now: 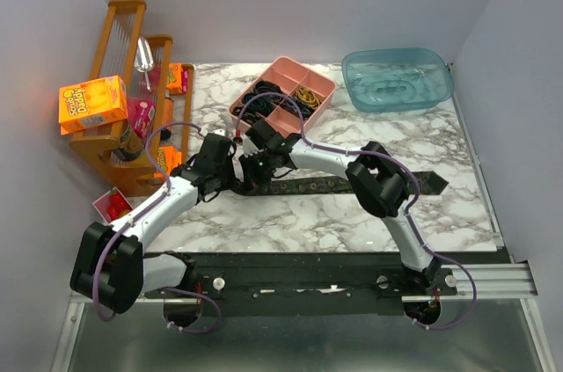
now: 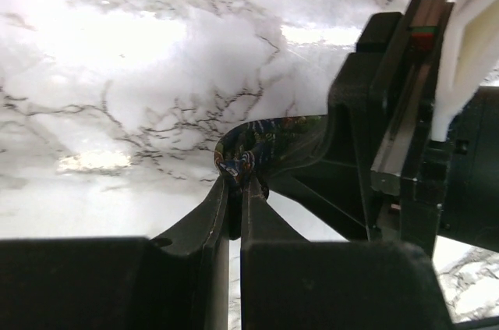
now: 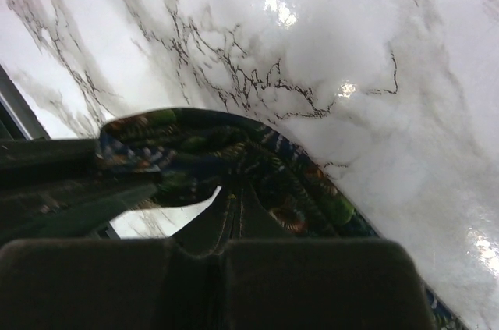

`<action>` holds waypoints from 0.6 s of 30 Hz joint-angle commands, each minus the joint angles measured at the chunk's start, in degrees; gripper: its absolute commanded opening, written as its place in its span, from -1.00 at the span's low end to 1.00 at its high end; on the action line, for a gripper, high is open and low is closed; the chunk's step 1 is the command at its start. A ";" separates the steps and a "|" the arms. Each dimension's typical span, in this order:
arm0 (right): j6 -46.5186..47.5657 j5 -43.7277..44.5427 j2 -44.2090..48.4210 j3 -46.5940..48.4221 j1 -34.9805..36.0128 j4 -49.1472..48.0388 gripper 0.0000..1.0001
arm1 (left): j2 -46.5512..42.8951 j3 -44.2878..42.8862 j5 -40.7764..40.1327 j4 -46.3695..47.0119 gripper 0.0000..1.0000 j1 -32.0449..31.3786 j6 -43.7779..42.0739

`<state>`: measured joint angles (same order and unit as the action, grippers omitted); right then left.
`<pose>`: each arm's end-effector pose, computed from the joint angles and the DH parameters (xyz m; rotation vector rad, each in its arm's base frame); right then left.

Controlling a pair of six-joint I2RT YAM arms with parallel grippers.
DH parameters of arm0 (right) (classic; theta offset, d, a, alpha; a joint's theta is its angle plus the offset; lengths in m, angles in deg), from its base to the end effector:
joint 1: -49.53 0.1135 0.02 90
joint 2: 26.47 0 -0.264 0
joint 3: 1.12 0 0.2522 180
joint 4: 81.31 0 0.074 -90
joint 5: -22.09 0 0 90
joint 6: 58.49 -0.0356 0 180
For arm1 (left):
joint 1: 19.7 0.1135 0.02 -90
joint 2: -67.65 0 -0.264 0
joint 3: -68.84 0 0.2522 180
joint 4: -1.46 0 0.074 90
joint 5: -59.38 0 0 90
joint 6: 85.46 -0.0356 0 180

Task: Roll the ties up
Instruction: Roll the tie at the center of the board.

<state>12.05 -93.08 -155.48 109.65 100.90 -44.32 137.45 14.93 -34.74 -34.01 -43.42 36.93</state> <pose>0.2918 0.3893 0.1524 -0.9326 2.5687 0.9906 0.2206 -0.0941 0.2067 -0.2199 2.4843 -0.3320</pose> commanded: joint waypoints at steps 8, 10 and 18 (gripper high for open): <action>-0.14 1.08 2.97 0.90 0.30 0.86 -0.99 | -0.46 -3.54 -9.32 -7.29 -1.00 -0.27 -1.53; 0.21 1.87 4.20 -0.06 -0.05 0.77 -0.99 | 0.42 -3.89 -9.59 -7.73 -1.00 -0.36 -1.71; 0.92 4.60 10.26 -5.78 -3.90 0.86 -0.99 | 3.85 -5.91 -12.57 -10.10 -1.00 -1.50 -2.41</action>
<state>12.07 -91.09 -150.04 106.40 99.46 -44.28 139.77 10.98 -43.16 -42.04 -43.93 35.37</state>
